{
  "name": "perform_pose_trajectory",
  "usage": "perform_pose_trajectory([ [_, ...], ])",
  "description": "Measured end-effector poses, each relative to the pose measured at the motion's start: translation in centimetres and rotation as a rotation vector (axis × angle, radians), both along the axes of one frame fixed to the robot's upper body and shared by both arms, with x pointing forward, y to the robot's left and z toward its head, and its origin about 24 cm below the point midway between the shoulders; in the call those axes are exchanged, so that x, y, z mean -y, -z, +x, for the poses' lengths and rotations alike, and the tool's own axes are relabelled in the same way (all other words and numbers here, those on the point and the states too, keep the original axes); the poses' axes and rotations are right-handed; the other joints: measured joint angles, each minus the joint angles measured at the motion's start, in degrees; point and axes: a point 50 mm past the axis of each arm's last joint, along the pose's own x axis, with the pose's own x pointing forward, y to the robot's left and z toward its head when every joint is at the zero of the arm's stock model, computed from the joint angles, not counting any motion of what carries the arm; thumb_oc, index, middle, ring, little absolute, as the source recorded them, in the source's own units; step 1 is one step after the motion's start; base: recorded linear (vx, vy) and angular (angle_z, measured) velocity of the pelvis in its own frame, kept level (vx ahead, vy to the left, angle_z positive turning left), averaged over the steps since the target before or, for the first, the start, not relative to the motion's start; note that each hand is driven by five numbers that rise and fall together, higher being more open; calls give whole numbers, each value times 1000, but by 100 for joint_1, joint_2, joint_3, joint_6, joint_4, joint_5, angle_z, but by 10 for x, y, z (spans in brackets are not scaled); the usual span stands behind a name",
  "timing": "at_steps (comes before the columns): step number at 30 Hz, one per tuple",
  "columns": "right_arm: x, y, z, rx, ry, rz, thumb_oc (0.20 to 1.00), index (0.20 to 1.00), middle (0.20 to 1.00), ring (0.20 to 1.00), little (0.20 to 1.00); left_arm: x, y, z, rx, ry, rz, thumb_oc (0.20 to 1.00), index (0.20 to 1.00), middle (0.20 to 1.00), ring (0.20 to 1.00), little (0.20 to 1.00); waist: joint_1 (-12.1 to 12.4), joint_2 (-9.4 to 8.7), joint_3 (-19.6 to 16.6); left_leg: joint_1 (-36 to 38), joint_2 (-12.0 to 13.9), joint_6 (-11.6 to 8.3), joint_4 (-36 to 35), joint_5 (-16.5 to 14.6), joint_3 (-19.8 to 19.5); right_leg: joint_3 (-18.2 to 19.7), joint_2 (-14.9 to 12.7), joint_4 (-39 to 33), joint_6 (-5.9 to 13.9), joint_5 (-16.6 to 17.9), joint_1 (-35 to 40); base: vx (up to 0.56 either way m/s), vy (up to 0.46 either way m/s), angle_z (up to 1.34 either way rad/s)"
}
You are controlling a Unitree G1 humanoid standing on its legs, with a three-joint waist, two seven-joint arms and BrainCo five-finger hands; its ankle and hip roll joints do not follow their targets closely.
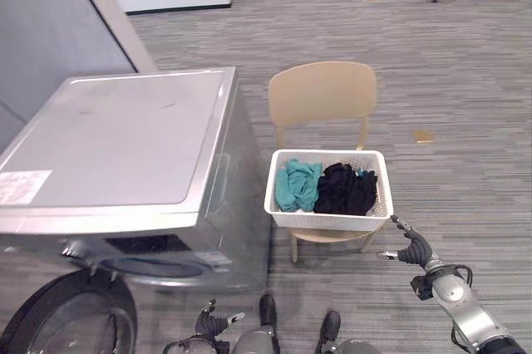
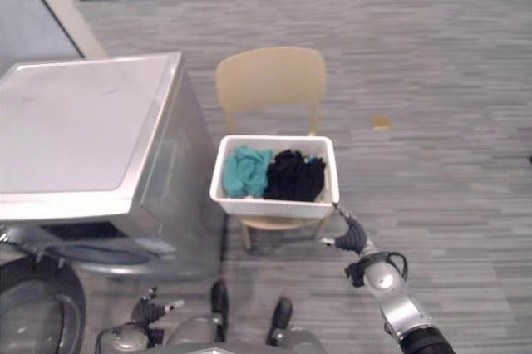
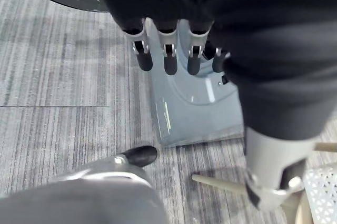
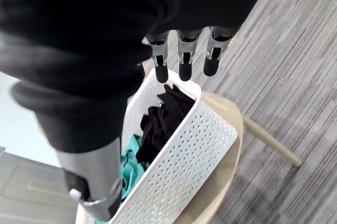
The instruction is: Grab the laundry basket,head to the washer,open it,put in the laundry and shut it.
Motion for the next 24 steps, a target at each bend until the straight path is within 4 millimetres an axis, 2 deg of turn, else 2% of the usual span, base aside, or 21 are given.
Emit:
perform_pose_trajectory([
  [1,1,-1,1,-2,-8,-22,1000,1000,1000,1000,1000,-2,3,-10,-35,-1,5,1000,1000,1000,1000,1000,55,33,-17,27,18,205,68,186,-144,108,87,123,-55,-43,-19,124,135,-85],
  [4,12,-9,6,8,-37,-127,1000,1000,1000,1000,1000,-4,4,-13,-50,4,8,1000,1000,1000,1000,1000,21,-27,-25,50,-150,206,-144,120,-120,270,-33,84,-26,-42,-76,74,111,-7],
  [6,12,-18,25,36,-75,-204,1000,1000,1000,1000,1000,-10,4,-15,-56,4,25,1000,1000,1000,1000,1000,107,-60,18,227,-242,227,-421,133,53,180,-178,91,-3,-22,-23,29,89,31],
  [7,9,-25,38,62,-104,-249,1000,1000,1000,1000,1000,-15,3,-17,-59,2,39,1000,1000,1000,1000,1000,193,-24,37,208,-259,347,-421,214,38,189,-183,118,-4,-27,-23,5,75,10],
  [8,6,-31,47,83,-113,-259,1000,1000,1000,1000,1000,-18,2,-16,-57,4,48,1000,1000,1000,1000,1000,234,-47,76,212,-286,349,-428,215,26,246,-198,127,-6,-27,-28,-3,50,21],
  [9,4,-38,56,118,-119,-268,1000,1000,1000,1000,1000,-22,1,-14,-49,3,61,1000,1000,1000,1000,1000,376,-36,129,210,-336,376,-484,233,9,284,-248,170,-10,-26,-28,-27,88,25],
  [11,5,-48,74,133,-130,-336,1000,1000,1000,1000,1000,-23,-1,-11,-39,7,68,1000,1000,1000,1000,1000,427,-14,208,205,-395,450,-617,258,-3,308,-313,217,-26,-44,-44,-62,62,54],
  [12,5,-51,81,136,-127,-352,1000,1000,1000,1000,1000,-24,-2,-9,-28,12,71,1000,1000,1000,1000,1000,435,0,261,159,-429,480,-627,281,-80,406,-342,261,-10,-86,-62,-87,35,88],
  [14,-1,-62,99,156,-147,-397,1000,1000,1000,1000,1000,-31,-6,1,4,29,96,1000,1000,1000,1000,1000,525,-8,390,-32,-513,659,-757,599,-352,491,-387,398,31,-226,-318,-134,36,80],
  [15,-1,-65,104,160,-144,-411,1000,1000,1000,1000,1000,-33,-8,8,23,33,103,1000,1000,1000,1000,1000,624,-1,466,-116,-541,674,-759,671,-458,489,-399,409,36,-229,-344,-130,24,56],
  [16,-4,-66,111,158,-141,-424,1000,1000,1000,1000,1000,-35,-10,10,36,38,115,1000,1000,1000,1000,1000,676,6,529,-185,-555,700,-758,715,-520,490,-426,517,124,-294,-416,-79,13,57],
  [17,-9,-73,125,154,-137,-463,1000,1000,1000,1000,1000,-37,-15,21,68,73,130,1000,1000,1000,1000,1000,747,-10,669,-289,-561,681,-756,735,-614,481,-439,653,149,-408,-557,-79,7,55],
  [19,-12,-84,131,188,-135,-464,1000,1000,1000,1000,1000,-39,-20,35,108,72,138,1000,1000,1000,1000,1000,970,-11,849,-381,-591,673,-757,748,-712,479,-433,566,142,-449,-545,-82,1,42],
  [20,-17,-93,142,211,-113,-461,1000,1000,1000,1000,1000,-39,-24,41,136,75,143,1000,1000,1000,1000,1000,1115,-12,1097,-410,-604,608,-757,796,-771,397,-430,564,154,-461,-541,-110,-17,33],
  [21,-17,-96,147,210,-95,-463,1000,1000,1000,1000,1000,-39,-26,45,154,79,142,1000,1000,1000,1000,1000,1190,-28,1188,-536,-601,604,-756,800,-831,333,-399,492,149,-465,-594,-104,-25,37],
  [24,-12,-104,155,207,-42,-479,1000,1000,1000,1000,1000,-37,-29,52,177,89,142,1000,1000,1000,1000,1000,1232,-29,1312,-768,-600,535,-756,874,-963,218,-371,482,147,-465,-769,-59,-16,25],
])
